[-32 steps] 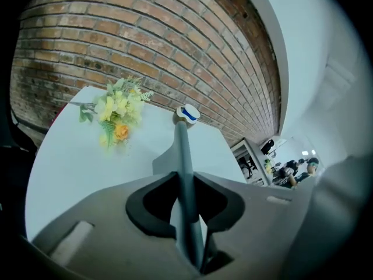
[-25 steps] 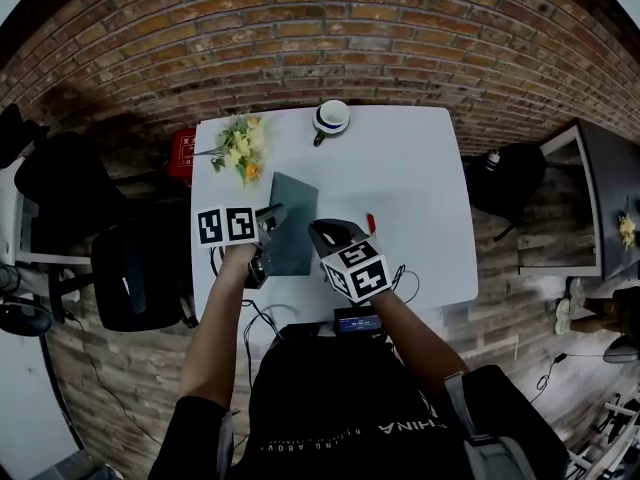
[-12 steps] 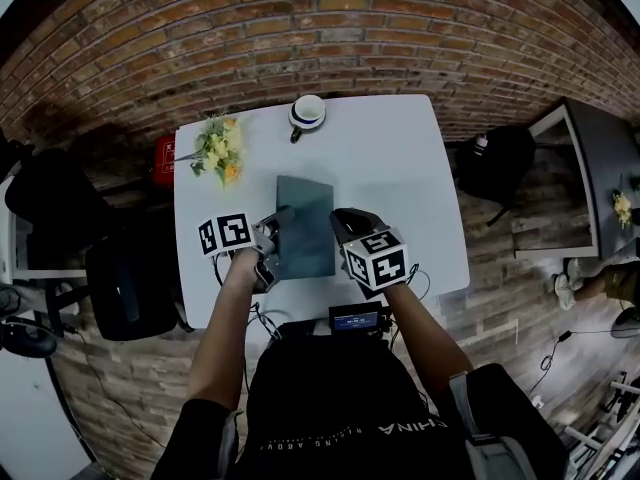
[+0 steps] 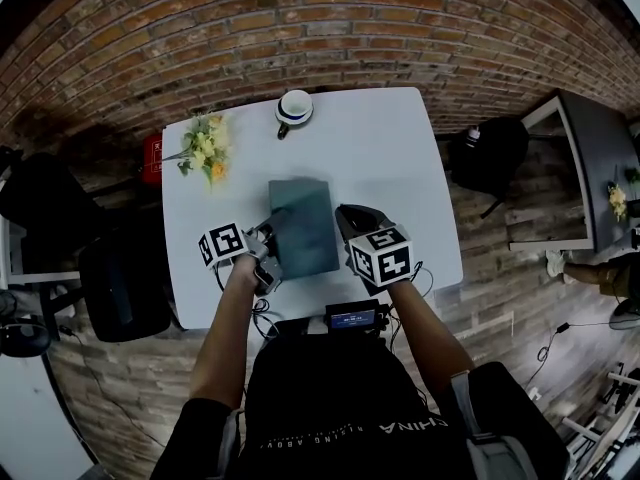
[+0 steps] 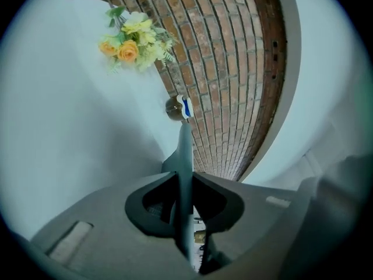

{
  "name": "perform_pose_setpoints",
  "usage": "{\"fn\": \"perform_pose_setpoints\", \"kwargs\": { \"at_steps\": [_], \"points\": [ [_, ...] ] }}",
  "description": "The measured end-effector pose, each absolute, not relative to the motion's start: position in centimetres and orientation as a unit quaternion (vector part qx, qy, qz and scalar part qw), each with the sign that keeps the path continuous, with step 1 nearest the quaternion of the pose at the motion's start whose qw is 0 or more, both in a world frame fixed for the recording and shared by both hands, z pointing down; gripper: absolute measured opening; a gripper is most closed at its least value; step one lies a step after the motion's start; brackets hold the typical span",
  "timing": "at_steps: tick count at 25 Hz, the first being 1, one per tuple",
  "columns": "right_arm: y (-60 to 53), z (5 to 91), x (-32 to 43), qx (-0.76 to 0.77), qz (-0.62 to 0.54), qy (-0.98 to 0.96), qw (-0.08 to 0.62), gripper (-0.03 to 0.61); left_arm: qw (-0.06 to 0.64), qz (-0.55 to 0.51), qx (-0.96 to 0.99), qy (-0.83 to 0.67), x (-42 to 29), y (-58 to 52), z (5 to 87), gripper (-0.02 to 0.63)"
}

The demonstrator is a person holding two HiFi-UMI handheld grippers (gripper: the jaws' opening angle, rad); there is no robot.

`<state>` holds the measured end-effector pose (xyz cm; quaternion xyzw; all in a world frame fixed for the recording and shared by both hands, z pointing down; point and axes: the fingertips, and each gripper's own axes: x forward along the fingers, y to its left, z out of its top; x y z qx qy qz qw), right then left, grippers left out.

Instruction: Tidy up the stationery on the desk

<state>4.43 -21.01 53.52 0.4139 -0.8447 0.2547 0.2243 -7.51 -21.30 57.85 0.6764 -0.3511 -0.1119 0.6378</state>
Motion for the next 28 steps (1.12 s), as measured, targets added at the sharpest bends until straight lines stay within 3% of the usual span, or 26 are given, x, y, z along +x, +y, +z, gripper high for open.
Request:
{"fn": "perform_pose_setpoints", "kwargs": {
  "at_steps": [8, 19, 28],
  "points": [
    [-21.6, 53.8, 5.1, 0.42, 0.257, -0.84, 0.226, 0.028, 0.635, -0.103, 0.666, -0.377, -9.7, -20.4, 60.5, 0.067],
    [-20.9, 54.8, 5.2, 0.419, 0.267, -0.835, 0.235, 0.028, 0.61, 0.011, 0.68, -0.405, -9.9, -20.9, 63.3, 0.072],
    [-20.8, 55.0, 6.1, 0.432, 0.271, -0.828, 0.232, 0.028, 0.625, 0.01, 0.66, -0.417, -9.0, -20.7, 64.4, 0.081]
  ]
}}
